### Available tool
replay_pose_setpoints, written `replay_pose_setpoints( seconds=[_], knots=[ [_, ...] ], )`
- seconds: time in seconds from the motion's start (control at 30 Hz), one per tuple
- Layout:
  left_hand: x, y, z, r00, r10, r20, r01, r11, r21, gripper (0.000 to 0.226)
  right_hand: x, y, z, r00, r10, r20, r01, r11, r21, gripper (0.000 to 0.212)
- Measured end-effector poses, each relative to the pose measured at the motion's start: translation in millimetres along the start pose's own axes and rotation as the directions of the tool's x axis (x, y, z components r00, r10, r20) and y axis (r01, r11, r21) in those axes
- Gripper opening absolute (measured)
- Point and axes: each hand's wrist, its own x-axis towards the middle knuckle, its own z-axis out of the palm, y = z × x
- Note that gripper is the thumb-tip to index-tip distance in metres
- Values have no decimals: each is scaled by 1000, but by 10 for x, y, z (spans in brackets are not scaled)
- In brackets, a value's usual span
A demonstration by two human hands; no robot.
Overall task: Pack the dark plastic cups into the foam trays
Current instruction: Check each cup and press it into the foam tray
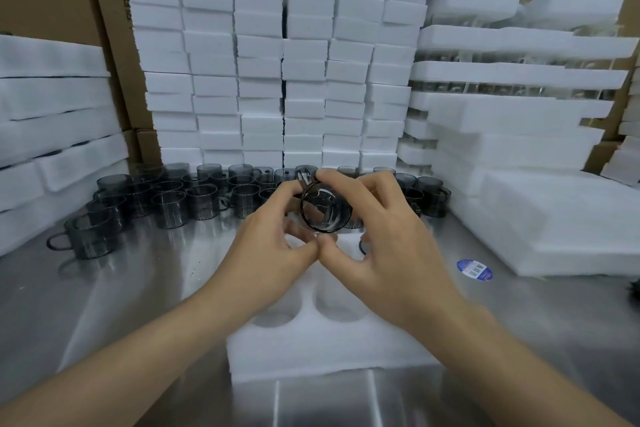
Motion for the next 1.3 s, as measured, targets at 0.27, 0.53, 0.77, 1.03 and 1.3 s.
replay_pose_setpoints(
  seconds=[0.27, 0.53, 0.77, 1.03, 1.3],
  knots=[
    [-40, 72, -22, 997, 42, -70, -47, 996, -72, 100, 11, -8, 7, 999, -29, -25, 29, 1000, -1, 66],
    [-63, 111, -29, 997, 65, -53, -66, 998, -23, 89, 7, 0, 30, 998, -43, -42, 43, 999, -19, 69],
    [-77, 125, -29, 998, 39, -42, -38, 999, 7, 84, 12, 26, 47, 998, -51, -43, 51, 999, 5, 67],
    [-76, 125, -38, 999, 39, -29, -37, 997, 70, 82, 13, 24, 40, 997, -68, -42, 69, 997, 21, 66],
    [-66, 108, -17, 999, 35, 11, -36, 995, 96, 70, 20, 7, 39, 996, -87, -27, 88, 995, 46, 70]
  ],
)
